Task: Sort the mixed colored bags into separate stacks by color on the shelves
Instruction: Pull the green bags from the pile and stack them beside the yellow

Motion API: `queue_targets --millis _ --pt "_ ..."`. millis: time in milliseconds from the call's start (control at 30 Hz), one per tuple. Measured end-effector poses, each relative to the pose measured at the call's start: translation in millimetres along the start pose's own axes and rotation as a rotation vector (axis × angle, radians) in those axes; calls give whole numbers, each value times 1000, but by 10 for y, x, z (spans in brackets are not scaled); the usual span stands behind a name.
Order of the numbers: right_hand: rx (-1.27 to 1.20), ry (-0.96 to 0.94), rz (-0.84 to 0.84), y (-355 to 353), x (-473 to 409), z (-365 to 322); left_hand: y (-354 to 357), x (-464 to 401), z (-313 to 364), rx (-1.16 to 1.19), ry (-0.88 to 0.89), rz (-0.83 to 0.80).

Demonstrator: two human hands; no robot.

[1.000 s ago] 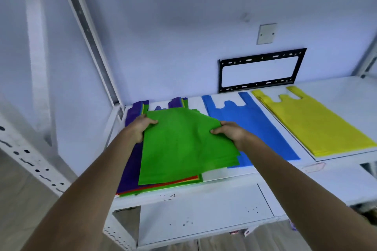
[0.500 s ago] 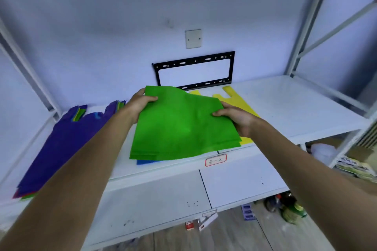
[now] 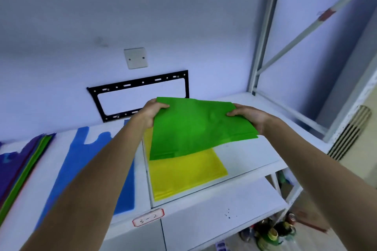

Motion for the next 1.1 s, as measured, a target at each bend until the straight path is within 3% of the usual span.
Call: queue_targets --millis 133,400,800,1100 --pt "51 -14 34 -477 -359 -389 461 -432 307 7 -36 3" --pt "41 -319 91 -1295 -751 -1238 1130 -931 1069 232 268 50" --pt "232 214 119 -2447 -1078 855 1981 -1097 -1244 -121 -109 164" --pt "332 252 157 -2642 -1085 1113 2032 -1153 -1371 -269 -158 194"
Point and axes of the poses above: each hand's wrist, its own x-axis away from the middle knuckle, its own y-axis out of the palm, z = x × y, the point moved 9 cm from there along -x, towards the middle knuckle
